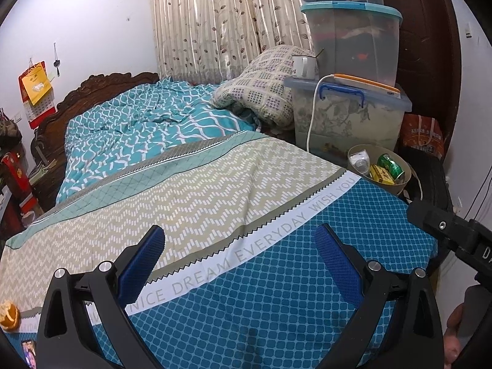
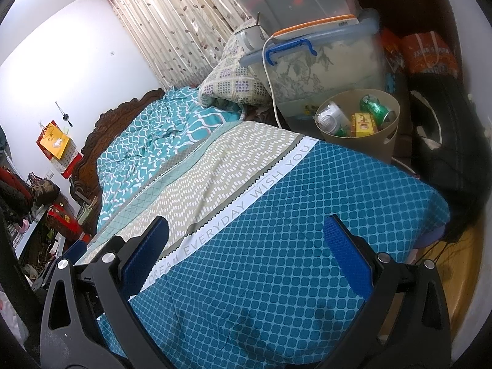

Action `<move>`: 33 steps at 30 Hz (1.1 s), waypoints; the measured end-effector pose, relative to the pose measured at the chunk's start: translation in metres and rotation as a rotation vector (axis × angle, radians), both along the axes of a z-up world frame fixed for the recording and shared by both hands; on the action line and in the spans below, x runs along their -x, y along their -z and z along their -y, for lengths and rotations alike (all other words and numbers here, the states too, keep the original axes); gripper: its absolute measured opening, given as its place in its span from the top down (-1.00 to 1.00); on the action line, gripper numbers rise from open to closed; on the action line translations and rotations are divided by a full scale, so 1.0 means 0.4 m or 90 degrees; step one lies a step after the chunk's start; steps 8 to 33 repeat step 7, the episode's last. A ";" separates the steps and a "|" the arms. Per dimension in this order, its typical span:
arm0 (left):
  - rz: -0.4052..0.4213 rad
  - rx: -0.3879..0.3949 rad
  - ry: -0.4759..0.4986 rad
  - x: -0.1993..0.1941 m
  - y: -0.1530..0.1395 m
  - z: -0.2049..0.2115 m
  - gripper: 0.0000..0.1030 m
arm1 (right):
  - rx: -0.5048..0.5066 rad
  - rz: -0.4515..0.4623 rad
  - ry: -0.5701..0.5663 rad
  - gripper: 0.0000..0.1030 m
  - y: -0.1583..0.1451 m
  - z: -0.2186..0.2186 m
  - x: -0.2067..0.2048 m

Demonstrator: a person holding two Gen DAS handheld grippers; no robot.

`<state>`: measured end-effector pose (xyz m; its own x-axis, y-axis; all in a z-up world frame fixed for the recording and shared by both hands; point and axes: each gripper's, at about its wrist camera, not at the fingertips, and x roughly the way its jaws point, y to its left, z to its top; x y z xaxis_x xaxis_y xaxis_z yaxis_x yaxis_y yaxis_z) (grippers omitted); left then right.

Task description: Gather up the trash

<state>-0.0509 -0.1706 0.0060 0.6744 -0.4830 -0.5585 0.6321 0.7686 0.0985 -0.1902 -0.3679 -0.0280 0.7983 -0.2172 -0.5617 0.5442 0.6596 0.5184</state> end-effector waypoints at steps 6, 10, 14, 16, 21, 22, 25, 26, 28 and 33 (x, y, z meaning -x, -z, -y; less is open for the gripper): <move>-0.019 0.003 -0.003 -0.009 0.001 -0.005 -0.83 | -0.003 -0.002 -0.001 -0.93 0.003 0.003 -0.003; -0.020 0.004 -0.003 -0.010 0.002 -0.005 -0.83 | -0.003 -0.003 -0.001 -0.93 0.004 0.003 -0.002; -0.020 0.004 -0.003 -0.010 0.002 -0.005 -0.83 | -0.003 -0.003 -0.001 -0.93 0.004 0.003 -0.002; -0.020 0.004 -0.003 -0.010 0.002 -0.005 -0.83 | -0.003 -0.003 -0.001 -0.93 0.004 0.003 -0.002; -0.020 0.004 -0.003 -0.010 0.002 -0.005 -0.83 | -0.003 -0.003 -0.001 -0.93 0.004 0.003 -0.002; -0.020 0.004 -0.003 -0.010 0.002 -0.005 -0.83 | -0.003 -0.003 -0.001 -0.93 0.004 0.003 -0.002; -0.020 0.004 -0.003 -0.010 0.002 -0.005 -0.83 | -0.003 -0.003 -0.001 -0.93 0.004 0.003 -0.002; -0.020 0.004 -0.003 -0.010 0.002 -0.005 -0.83 | -0.003 -0.003 -0.001 -0.93 0.004 0.003 -0.002; -0.020 0.004 -0.003 -0.010 0.002 -0.005 -0.83 | -0.003 -0.003 -0.001 -0.93 0.004 0.003 -0.002; -0.020 0.004 -0.003 -0.010 0.002 -0.005 -0.83 | -0.003 -0.003 -0.001 -0.93 0.004 0.003 -0.002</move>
